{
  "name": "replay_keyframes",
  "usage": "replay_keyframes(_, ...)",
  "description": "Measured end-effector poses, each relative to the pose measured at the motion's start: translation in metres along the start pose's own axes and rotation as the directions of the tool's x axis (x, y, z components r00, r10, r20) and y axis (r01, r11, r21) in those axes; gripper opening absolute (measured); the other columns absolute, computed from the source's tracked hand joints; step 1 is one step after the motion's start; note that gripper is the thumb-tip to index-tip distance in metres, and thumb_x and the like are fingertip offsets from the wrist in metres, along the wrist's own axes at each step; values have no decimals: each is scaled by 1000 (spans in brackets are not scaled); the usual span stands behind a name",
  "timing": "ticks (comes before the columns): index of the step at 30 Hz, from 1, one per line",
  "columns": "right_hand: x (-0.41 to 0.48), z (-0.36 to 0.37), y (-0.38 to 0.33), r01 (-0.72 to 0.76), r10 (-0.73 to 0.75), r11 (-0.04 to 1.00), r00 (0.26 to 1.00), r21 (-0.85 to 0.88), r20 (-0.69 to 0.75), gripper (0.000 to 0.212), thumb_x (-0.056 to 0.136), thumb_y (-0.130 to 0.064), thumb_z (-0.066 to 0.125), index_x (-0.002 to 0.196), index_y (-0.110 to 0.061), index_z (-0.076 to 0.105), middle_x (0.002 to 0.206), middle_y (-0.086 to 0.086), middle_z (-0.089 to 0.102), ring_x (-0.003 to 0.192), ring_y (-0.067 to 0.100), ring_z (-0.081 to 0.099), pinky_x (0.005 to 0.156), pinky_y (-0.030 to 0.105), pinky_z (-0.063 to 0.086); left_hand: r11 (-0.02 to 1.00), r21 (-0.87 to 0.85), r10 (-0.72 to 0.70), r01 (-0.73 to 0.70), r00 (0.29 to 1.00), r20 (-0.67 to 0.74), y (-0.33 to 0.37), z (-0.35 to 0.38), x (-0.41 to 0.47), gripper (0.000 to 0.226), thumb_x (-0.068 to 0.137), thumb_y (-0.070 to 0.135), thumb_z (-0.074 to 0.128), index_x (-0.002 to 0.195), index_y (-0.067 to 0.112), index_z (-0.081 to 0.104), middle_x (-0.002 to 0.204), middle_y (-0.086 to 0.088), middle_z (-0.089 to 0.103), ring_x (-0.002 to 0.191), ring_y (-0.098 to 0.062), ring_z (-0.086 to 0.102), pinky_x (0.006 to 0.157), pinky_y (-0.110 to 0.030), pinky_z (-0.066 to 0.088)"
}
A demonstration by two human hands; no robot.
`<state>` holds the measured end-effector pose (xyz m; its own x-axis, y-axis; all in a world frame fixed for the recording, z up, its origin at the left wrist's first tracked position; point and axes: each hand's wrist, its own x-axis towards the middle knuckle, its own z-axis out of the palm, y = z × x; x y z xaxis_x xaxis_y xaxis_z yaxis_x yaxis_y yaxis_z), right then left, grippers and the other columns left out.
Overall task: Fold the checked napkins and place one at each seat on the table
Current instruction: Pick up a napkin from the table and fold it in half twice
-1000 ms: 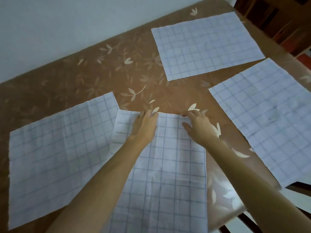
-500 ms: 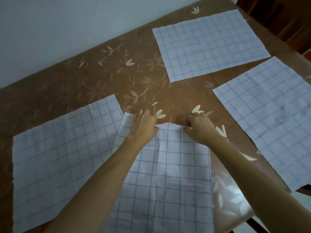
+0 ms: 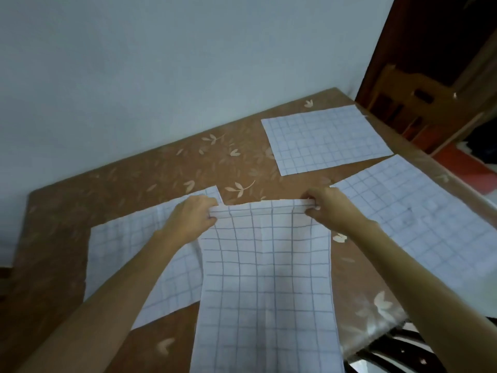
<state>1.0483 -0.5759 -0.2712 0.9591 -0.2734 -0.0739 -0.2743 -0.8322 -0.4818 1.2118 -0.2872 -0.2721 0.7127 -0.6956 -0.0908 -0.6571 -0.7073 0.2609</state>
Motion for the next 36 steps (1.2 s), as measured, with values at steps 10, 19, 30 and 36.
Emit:
replay_keyframes(10, -79, -59, -79, 129, -156, 983, 960, -128, -232, 4, 84, -10, 74, 83, -11, 70, 80, -2, 60, 69, 12, 53, 56, 20, 39, 989, -84, 83, -121, 929, -361, 9, -91, -115, 11, 79, 20, 82, 81, 23, 72, 75, 10, 52, 67, -12, 55, 58, -28, 45)
replay_keyframes(19, -132, -156, -159, 206, -172, 978, 870, 24, -463, 22, 83, -34, 78, 90, -15, 69, 87, 1, 68, 81, 19, 63, 72, 39, 55, 900, -406, -89, -157, 847, -524, 23, -204, -183, 15, 85, 30, 78, 79, 20, 69, 80, 4, 71, 79, -12, 67, 73, -26, 51)
replay_keyframes(30, -164, -217, -239, 297, -199, 948, 834, 115, -515, 26, 82, -34, 80, 85, -11, 69, 77, 11, 70, 73, 28, 66, 67, 46, 54, 945, -256, 45, -204, 855, -516, 15, -293, -245, 42, 86, 50, 72, 63, 17, 59, 61, 1, 54, 57, -14, 50, 60, -29, 34)
replay_keyframes(36, -172, -240, -271, 395, -201, 900, 753, 185, -627, 24, 77, -39, 83, 83, -18, 73, 78, 6, 74, 74, 25, 70, 71, 48, 59, 946, -190, 32, -264, 656, -754, 16, -317, -278, 50, 88, 36, 74, 58, 18, 37, 58, 6, 32, 51, -6, 32, 55, -27, 24)
